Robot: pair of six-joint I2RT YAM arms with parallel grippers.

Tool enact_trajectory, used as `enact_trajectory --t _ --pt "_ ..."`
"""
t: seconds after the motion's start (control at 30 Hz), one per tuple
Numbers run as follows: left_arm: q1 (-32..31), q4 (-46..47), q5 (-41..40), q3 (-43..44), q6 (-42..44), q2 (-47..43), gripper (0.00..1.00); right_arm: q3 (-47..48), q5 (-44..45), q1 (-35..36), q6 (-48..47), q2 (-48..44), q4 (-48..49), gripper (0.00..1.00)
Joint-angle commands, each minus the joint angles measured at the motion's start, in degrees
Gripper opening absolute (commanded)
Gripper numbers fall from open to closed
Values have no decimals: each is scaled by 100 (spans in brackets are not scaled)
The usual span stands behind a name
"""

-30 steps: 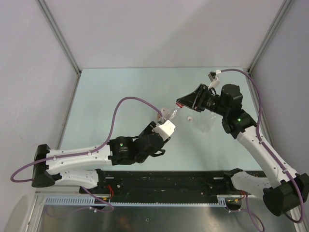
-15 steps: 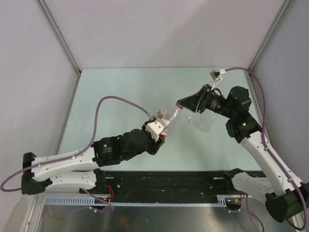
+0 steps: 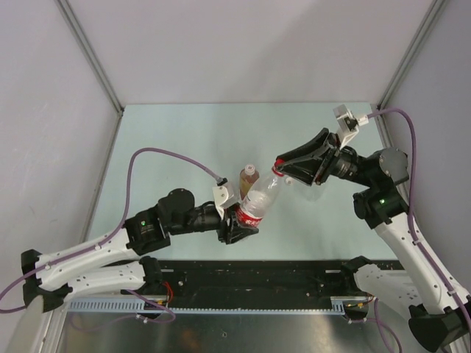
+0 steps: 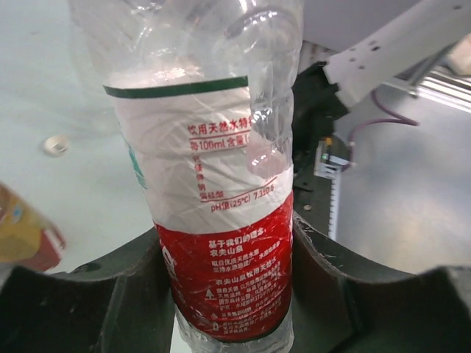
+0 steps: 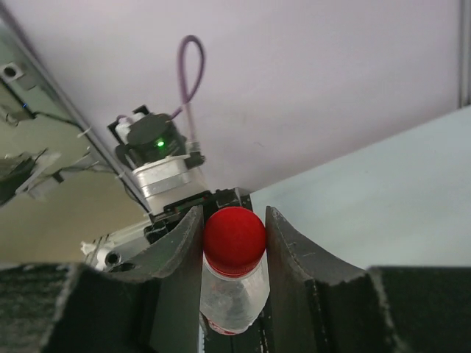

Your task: Unscrew the bottle caps

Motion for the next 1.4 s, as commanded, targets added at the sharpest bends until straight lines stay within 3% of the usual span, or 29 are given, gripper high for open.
enact_trajectory --t 0.0,0.27,0.47,0.83,1.37 --pt "25 677 1851 -40 17 -21 0 -77 -620 35 160 -40 1161 0" --pt "241 1825 3859 -230 -414 -84 0 -89 -1545 55 796 -16 2393 0" --pt "275 2183 4607 -233 -584 -90 0 -92 -1799 72 1046 -79 2886 0" --pt "321 2293 4700 -308 -683 -73 0 -90 -1727 77 1115 -82 3033 0" --pt "447 2292 4488 -443 -668 -83 0 -90 -1122 -92 492 -351 2102 0"
